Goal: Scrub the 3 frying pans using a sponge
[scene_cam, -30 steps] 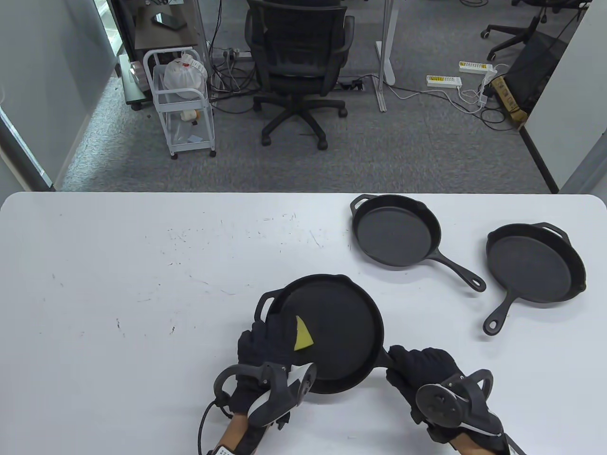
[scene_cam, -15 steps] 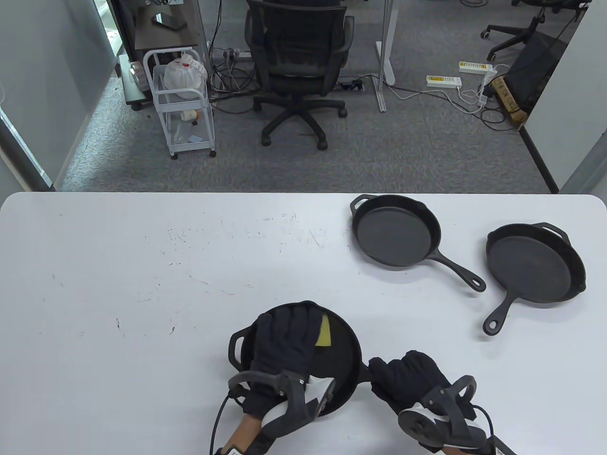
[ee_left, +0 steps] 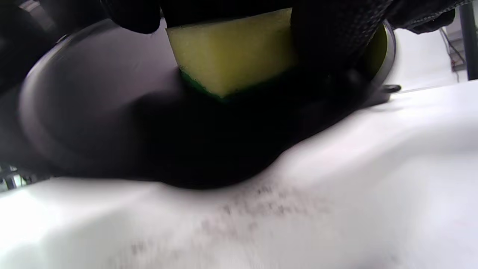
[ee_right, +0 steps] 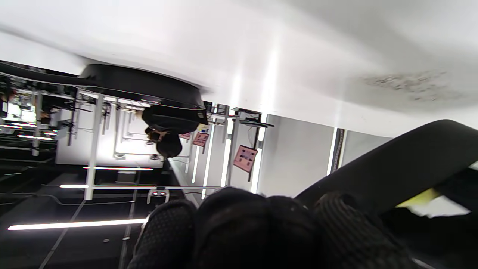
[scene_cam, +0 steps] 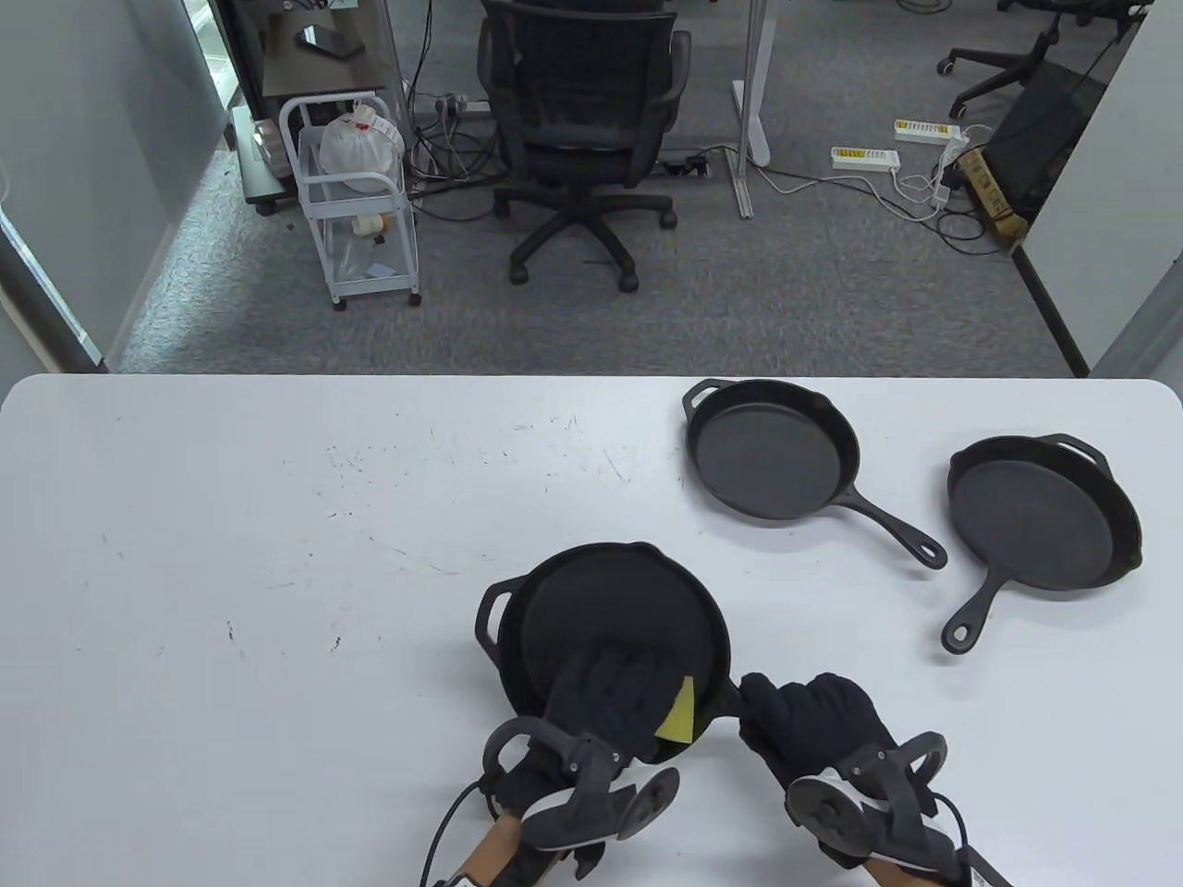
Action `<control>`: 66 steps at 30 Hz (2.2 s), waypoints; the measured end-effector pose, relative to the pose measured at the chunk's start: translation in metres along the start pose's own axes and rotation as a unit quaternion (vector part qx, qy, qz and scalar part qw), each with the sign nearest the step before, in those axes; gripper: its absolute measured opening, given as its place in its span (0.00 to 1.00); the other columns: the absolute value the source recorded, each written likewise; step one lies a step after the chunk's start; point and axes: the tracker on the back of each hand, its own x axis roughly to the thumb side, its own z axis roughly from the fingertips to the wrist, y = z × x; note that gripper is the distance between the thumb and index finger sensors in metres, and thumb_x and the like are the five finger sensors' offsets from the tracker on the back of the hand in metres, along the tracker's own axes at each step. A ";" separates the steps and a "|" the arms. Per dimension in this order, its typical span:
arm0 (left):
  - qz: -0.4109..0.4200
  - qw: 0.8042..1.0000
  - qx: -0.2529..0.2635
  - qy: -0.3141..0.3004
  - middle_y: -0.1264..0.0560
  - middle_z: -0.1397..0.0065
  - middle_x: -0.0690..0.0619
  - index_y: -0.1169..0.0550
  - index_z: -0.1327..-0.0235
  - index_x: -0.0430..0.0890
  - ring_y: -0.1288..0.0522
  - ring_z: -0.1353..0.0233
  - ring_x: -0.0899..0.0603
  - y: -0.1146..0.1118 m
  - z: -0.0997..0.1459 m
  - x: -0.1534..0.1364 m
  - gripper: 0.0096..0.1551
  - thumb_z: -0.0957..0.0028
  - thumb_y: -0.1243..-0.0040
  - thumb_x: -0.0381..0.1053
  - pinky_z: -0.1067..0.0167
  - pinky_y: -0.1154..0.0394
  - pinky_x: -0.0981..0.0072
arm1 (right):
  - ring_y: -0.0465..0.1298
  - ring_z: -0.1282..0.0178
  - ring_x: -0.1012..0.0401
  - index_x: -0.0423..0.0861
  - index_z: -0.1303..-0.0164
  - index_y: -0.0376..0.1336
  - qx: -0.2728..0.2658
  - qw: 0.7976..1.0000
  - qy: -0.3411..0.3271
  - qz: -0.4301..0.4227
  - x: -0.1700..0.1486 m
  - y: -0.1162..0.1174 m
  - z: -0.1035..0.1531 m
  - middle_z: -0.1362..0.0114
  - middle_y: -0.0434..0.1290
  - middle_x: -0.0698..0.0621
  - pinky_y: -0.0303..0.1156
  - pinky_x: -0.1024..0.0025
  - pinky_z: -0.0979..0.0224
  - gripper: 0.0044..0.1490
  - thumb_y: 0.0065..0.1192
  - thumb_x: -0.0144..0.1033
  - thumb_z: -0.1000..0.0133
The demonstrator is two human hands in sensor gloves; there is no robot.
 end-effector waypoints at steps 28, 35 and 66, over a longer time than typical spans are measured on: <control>-0.023 0.985 0.058 0.162 0.34 0.13 0.50 0.37 0.15 0.54 0.33 0.17 0.38 0.000 0.005 -0.041 0.48 0.51 0.34 0.59 0.22 0.38 0.35 | 0.84 0.66 0.60 0.52 0.40 0.71 -0.032 0.997 -0.047 0.047 0.014 -0.006 0.008 0.58 0.84 0.61 0.78 0.51 0.38 0.36 0.80 0.51 0.58; -0.014 0.990 -0.064 0.121 0.29 0.17 0.49 0.33 0.16 0.52 0.28 0.21 0.40 -0.022 0.004 -0.044 0.48 0.53 0.32 0.61 0.25 0.35 0.36 | 0.84 0.67 0.60 0.51 0.39 0.71 -0.037 0.997 0.044 0.049 -0.007 -0.006 0.006 0.58 0.84 0.60 0.79 0.51 0.39 0.36 0.80 0.50 0.57; 0.053 0.973 0.093 0.203 0.30 0.17 0.48 0.35 0.16 0.51 0.30 0.21 0.38 0.003 0.021 -0.066 0.48 0.52 0.32 0.61 0.24 0.38 0.34 | 0.84 0.68 0.64 0.57 0.38 0.71 -0.065 0.988 0.133 0.037 -0.041 -0.009 0.006 0.44 0.81 0.59 0.80 0.53 0.40 0.36 0.80 0.51 0.58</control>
